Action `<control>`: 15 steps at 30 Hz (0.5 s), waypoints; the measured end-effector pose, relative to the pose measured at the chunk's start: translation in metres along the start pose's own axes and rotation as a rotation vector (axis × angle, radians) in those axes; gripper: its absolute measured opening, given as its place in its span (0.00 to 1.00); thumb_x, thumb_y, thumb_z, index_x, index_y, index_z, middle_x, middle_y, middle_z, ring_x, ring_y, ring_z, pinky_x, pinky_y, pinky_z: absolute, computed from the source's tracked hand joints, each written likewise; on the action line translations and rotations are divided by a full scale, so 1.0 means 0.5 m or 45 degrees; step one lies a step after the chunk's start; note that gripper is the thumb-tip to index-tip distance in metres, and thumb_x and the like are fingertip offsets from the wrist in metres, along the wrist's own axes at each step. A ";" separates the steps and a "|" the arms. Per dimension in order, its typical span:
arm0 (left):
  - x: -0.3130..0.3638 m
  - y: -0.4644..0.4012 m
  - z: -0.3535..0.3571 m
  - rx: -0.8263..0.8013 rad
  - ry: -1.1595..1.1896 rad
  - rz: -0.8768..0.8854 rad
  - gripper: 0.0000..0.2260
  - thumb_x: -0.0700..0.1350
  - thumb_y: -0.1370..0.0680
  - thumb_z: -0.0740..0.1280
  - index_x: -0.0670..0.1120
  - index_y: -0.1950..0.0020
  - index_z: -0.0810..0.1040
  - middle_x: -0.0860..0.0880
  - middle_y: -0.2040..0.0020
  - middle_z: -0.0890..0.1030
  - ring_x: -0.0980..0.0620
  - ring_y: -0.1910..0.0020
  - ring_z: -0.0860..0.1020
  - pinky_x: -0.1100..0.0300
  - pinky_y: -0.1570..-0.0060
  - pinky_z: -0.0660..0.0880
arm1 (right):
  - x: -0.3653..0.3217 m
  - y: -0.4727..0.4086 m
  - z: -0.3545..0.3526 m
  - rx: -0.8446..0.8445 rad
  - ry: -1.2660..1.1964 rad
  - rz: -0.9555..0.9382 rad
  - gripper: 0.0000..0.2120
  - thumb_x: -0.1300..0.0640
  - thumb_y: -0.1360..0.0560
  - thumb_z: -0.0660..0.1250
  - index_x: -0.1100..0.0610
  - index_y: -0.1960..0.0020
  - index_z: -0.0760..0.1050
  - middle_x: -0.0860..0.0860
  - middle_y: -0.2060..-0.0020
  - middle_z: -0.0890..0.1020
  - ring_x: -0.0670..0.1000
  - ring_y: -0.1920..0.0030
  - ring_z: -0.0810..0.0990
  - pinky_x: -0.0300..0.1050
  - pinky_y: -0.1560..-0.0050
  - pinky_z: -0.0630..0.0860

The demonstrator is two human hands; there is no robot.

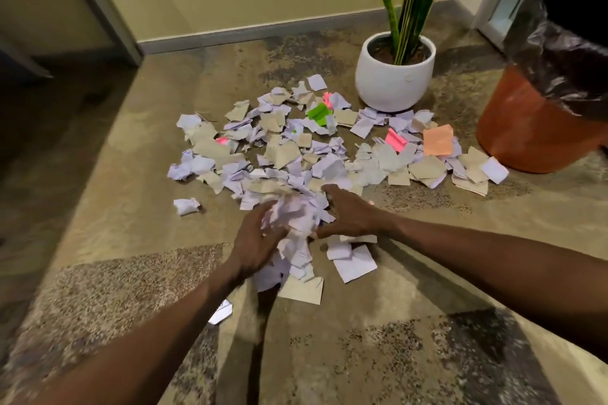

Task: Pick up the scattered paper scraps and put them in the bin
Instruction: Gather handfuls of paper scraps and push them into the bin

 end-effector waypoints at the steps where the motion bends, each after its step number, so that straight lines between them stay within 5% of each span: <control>1: 0.001 0.002 0.001 0.011 -0.024 0.026 0.29 0.59 0.28 0.71 0.51 0.29 0.70 0.50 0.31 0.72 0.56 0.37 0.69 0.57 0.42 0.68 | -0.006 -0.004 -0.004 0.032 0.027 -0.016 0.57 0.35 0.37 0.78 0.57 0.22 0.52 0.60 0.29 0.67 0.62 0.33 0.70 0.54 0.38 0.73; 4: -0.024 -0.006 -0.003 0.022 -0.331 0.055 0.47 0.71 0.39 0.71 0.53 0.25 0.64 0.46 0.28 0.69 0.45 0.30 0.66 0.50 0.35 0.68 | -0.016 -0.020 -0.014 -0.012 0.200 0.001 0.65 0.31 0.44 0.79 0.49 0.20 0.44 0.58 0.21 0.50 0.66 0.23 0.53 0.66 0.29 0.63; 7: -0.060 -0.005 0.017 -0.251 -0.541 -0.076 0.66 0.78 0.50 0.69 0.56 0.21 0.43 0.41 0.21 0.51 0.39 0.22 0.49 0.39 0.27 0.57 | -0.016 -0.037 -0.008 -0.251 0.292 0.028 0.70 0.32 0.45 0.80 0.42 0.21 0.35 0.55 0.21 0.34 0.67 0.22 0.36 0.72 0.26 0.50; 11: -0.051 0.004 0.051 -0.460 -0.623 -0.078 0.72 0.78 0.56 0.71 0.57 0.22 0.36 0.42 0.20 0.43 0.38 0.22 0.46 0.38 0.28 0.57 | -0.063 -0.037 0.025 -0.360 0.341 -0.145 0.70 0.33 0.47 0.82 0.38 0.22 0.36 0.53 0.20 0.41 0.64 0.21 0.47 0.64 0.25 0.56; 15: -0.042 0.017 0.072 -0.282 -0.801 0.081 0.62 0.78 0.49 0.64 0.49 0.22 0.53 0.41 0.27 0.61 0.37 0.33 0.63 0.44 0.36 0.69 | -0.090 -0.014 0.070 -0.218 0.594 -0.355 0.62 0.40 0.44 0.83 0.43 0.21 0.49 0.58 0.21 0.48 0.65 0.28 0.62 0.57 0.35 0.72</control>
Point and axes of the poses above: each hand's wrist, its own y-axis away from the middle knuckle, its own z-axis out of the palm, x = y × z, the point moved 6 cm from there along -y, towards the middle knuckle
